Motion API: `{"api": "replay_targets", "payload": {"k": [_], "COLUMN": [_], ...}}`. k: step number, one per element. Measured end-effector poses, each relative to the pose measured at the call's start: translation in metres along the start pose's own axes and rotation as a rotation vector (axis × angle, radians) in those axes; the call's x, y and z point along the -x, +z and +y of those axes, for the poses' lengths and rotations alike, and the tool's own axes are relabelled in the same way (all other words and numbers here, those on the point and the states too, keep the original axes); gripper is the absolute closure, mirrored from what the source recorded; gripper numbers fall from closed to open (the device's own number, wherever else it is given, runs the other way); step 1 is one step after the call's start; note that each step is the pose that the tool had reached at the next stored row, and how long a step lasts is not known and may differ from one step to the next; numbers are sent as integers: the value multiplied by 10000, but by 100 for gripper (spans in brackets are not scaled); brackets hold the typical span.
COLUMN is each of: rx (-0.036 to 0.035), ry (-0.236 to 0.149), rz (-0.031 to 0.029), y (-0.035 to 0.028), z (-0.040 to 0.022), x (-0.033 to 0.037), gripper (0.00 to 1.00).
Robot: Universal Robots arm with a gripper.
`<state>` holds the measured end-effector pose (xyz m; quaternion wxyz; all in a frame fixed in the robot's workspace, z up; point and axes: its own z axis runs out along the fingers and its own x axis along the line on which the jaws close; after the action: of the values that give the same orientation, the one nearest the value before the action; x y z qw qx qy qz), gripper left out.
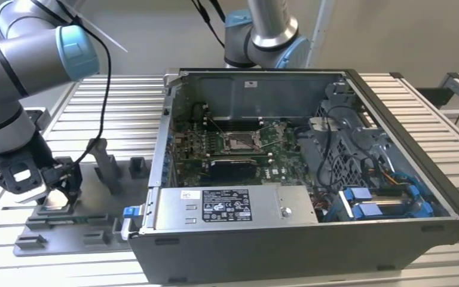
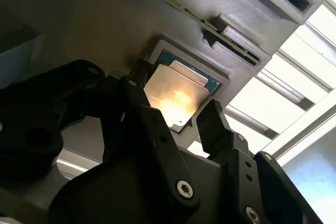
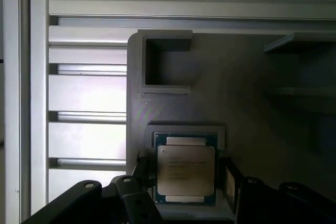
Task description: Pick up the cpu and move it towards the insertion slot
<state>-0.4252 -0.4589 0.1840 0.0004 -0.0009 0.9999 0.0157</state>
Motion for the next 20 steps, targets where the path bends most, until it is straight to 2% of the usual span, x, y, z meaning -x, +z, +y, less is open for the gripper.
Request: {"api": "replay_targets", "payload": {"k": [5,10,20], "rx": [0,6,8], "ry": [4,6,5], "rz": [1,1,3], "y": [1,-1,-16], "z": [20,-2,-3], "x": [0,-1,0], "gripper": [0,0,0]}}
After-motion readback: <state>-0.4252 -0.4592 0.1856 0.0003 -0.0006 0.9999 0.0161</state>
